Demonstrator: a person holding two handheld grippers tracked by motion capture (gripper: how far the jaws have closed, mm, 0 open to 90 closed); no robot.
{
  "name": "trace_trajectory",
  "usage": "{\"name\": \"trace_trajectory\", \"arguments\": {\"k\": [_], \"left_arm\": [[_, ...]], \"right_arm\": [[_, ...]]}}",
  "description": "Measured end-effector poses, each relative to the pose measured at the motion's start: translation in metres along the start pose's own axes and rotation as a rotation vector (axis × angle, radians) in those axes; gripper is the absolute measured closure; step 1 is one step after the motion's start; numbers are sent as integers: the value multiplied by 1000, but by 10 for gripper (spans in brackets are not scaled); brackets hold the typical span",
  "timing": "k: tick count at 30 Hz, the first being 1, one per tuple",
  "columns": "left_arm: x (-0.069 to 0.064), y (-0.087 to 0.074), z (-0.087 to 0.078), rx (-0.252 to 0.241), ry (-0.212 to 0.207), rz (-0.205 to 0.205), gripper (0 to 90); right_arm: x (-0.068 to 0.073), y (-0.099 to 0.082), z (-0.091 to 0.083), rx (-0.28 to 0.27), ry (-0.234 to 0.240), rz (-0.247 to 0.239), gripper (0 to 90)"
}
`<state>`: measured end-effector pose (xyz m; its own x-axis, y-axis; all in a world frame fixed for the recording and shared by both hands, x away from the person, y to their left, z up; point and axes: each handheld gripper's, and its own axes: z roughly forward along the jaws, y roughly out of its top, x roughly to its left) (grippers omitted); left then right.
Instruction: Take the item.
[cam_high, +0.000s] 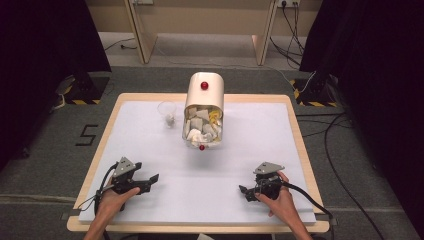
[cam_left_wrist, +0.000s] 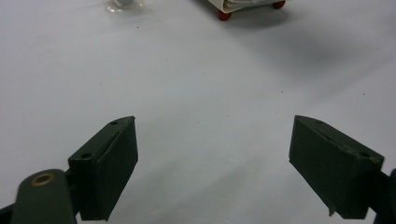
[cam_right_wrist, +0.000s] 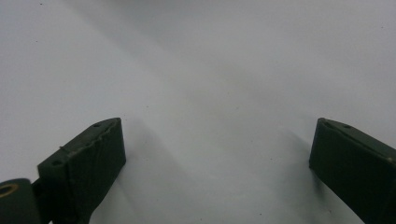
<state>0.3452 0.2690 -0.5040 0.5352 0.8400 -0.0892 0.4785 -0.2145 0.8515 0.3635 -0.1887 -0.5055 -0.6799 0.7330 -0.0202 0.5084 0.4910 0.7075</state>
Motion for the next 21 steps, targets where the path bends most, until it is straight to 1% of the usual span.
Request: {"name": "trace_trajectory", "arguments": {"k": [4, 8, 9, 14, 15, 17, 21], "left_arm": [[-1, -6, -3, 14, -4, -3, 148], [-3, -9, -8, 21, 12, 1, 149], [-4, -12, -9, 30, 16, 5, 148], [-6, -14, -14, 38, 14, 2, 149], [-6, -15, -15, 42, 8, -1, 149], [-7, -17, -17, 45, 22, 8, 149], [-11, -19, -20, 42, 30, 17, 149]], "right_arm": [[0, 0, 0, 0, 1, 1, 40], [0, 0, 0, 0, 0, 1, 40], [0, 0, 0, 0, 0, 1, 40], [0, 0, 0, 1, 1, 1, 40], [0, 0, 0, 1, 1, 1, 40], [0, 0, 0, 0, 0, 0, 40], [0, 0, 0, 0, 0, 0, 40]]}}
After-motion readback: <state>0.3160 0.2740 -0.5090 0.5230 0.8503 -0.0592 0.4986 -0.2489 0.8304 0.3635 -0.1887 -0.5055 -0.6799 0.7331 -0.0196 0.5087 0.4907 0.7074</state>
